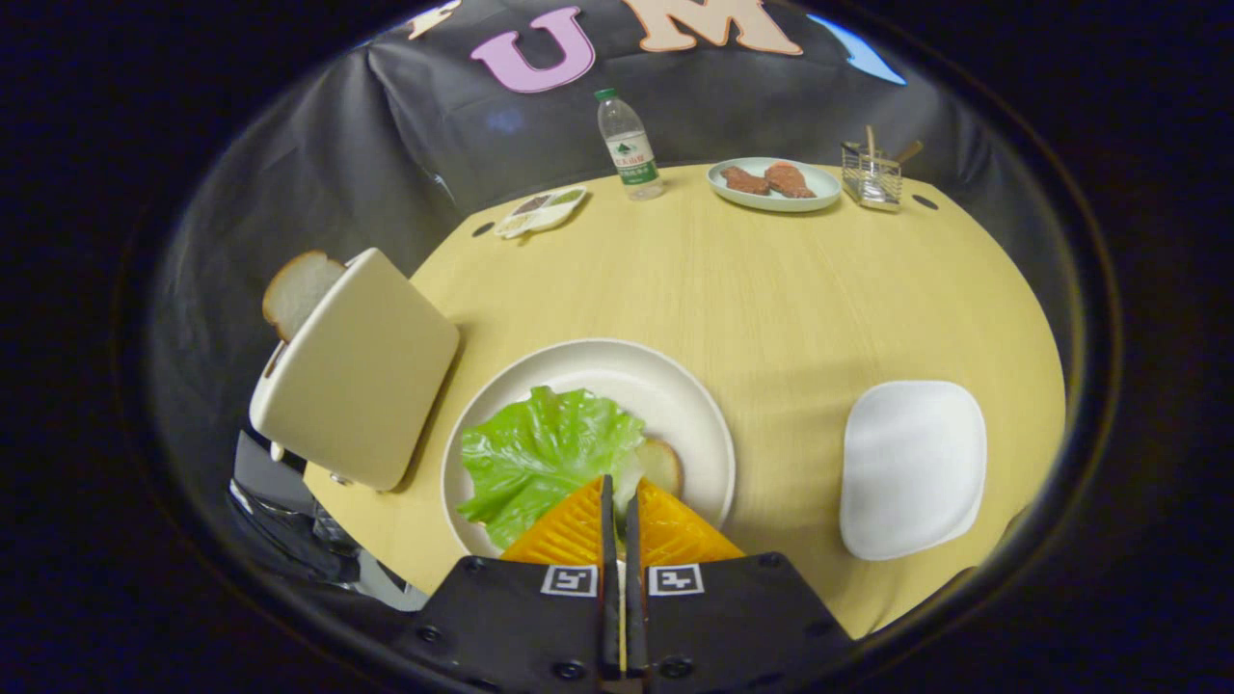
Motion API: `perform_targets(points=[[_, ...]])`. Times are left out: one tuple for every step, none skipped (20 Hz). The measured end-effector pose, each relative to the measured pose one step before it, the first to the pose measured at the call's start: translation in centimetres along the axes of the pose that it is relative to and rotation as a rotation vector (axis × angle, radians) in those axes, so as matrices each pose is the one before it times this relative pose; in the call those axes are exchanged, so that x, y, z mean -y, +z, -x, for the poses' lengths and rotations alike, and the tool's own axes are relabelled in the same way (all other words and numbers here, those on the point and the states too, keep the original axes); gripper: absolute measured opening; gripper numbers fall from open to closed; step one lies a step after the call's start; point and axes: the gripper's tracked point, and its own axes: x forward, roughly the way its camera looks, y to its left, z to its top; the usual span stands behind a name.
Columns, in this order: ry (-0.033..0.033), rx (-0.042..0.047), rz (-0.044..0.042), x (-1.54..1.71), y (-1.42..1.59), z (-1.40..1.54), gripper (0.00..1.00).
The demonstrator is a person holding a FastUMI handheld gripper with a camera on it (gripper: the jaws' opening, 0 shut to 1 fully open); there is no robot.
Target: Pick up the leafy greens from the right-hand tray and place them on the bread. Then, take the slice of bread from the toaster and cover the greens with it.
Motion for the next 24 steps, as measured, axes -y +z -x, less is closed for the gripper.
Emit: perform_targets(points=[[-0.0137,-0.00307,0.00814,0.176,-0.202,-0.174,0.13],[-0.01131,-0.00307,0.00691,0.162,-0.061,-0.212,0.2],[-0.01227,0.00299,0.00447,0.17,0.003,0.216,0.27],[-0.02006,0.00355,0.00987,0.391,-0.008,0.248,0.34],[-0.0171,0.00399,0.00678,0.238,0.024,0.157,0.41],[-0.01597,0.00202,0.00211,0.234,0.03,0.149,0.49],[-0.01735,0.00065,0.00625,0.423,-0.017,0.128,0.56],[-0.01119,0.00161,0.00462,0.084,-0.026,0.317,0.63],[-0.01476,0.0069,0.00479,0.335,0.042,0.283,0.7],[-0.01433,0.00596,0.00437,0.391,0.028,0.059,0.77],[-0.01764,0.00549,0.00461,0.307,0.199,0.606,0.85],[-0.01627,0.00771,0.00121,0.147,-0.05,0.007,0.92],[-0.0082,0.00875,-0.0015,0.039,0.216,0.151,0.99],[0.00105,0.00683,-0.00676,-0.273,0.131,0.429,0.99],[0.00683,0.00863,-0.01202,-0.424,0.307,0.306,1.0],[0.00918,0.01014,-0.01273,-0.467,0.369,0.285,1.0],[0.00456,0.01462,-0.00968,-0.545,0.596,0.382,1.0],[0.01374,0.02154,-0.00737,-0.691,0.81,0.302,1.0],[0.01794,0.02285,-0.01039,-1.077,0.979,0.436,1.0],[0.02741,0.02359,-0.01448,-1.321,0.979,0.304,1.0],[0.03592,0.02382,-0.01639,-1.624,1.103,0.292,1.0],[0.0408,0.01901,-0.00784,-1.847,0.978,0.297,1.0],[0.03403,0.01338,0.00283,-1.632,0.956,0.042,1.0],[0.03069,0.01677,0.00991,-1.427,0.958,0.067,0.99]])
